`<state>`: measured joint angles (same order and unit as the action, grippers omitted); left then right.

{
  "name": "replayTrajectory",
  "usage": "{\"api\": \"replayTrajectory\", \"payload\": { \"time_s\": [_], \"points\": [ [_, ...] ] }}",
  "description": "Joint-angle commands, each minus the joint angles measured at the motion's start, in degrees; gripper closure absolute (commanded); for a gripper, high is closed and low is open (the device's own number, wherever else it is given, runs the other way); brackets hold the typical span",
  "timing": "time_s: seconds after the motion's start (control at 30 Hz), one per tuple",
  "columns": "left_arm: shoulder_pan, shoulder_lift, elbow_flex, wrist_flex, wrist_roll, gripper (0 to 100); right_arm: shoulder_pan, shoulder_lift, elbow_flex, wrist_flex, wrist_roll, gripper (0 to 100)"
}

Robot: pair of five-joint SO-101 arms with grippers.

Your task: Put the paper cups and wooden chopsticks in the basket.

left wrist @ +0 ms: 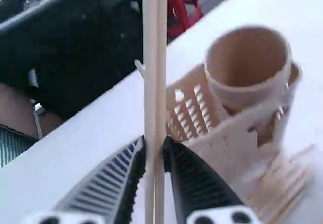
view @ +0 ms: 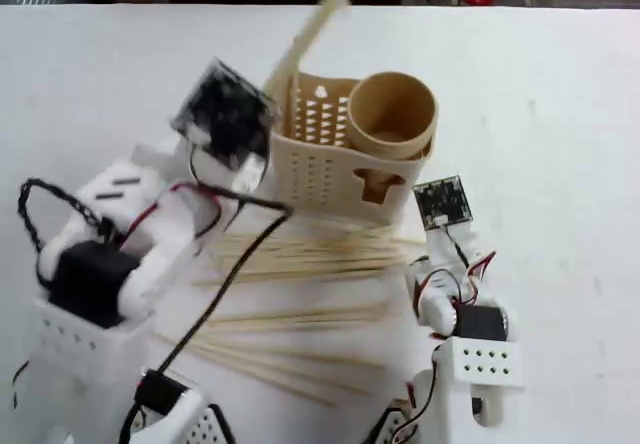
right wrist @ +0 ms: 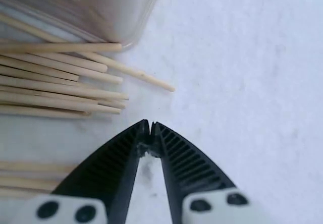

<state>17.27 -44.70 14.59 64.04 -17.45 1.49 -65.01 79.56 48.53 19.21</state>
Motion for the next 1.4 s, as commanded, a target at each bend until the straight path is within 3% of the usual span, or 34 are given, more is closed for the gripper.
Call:
{"api": "replayTrajectory", "payload": {
  "time_s": [0.0,0.17,0.27,0.43,0.73,1.37],
  "points": [
    [0.0,2.5,-2.4,-15.9,6.2,98,0.2,-0.7,-0.4,-0.8,-0.3,98.1],
    [0.0,6.2,-0.7,-30.0,8.5,98,0.1,-0.7,-0.4,-0.8,-0.3,98.1],
    [0.0,9.4,-0.5,-34.4,9.4,98,0.1,-0.7,-0.4,-0.7,-0.3,98.1],
    [-1.4,16.2,-0.9,-39.6,18.5,98,-2.3,-0.7,-0.4,-0.6,-0.3,98.1],
    [-1.4,18.2,4.8,-44.5,17.8,98,-2.9,-0.7,0.1,-0.8,-0.3,98.1],
    [-1.8,18.1,7.9,-44.2,17.8,98,-2.7,-0.7,0.1,-0.8,-0.3,98.1]
  ]
}}
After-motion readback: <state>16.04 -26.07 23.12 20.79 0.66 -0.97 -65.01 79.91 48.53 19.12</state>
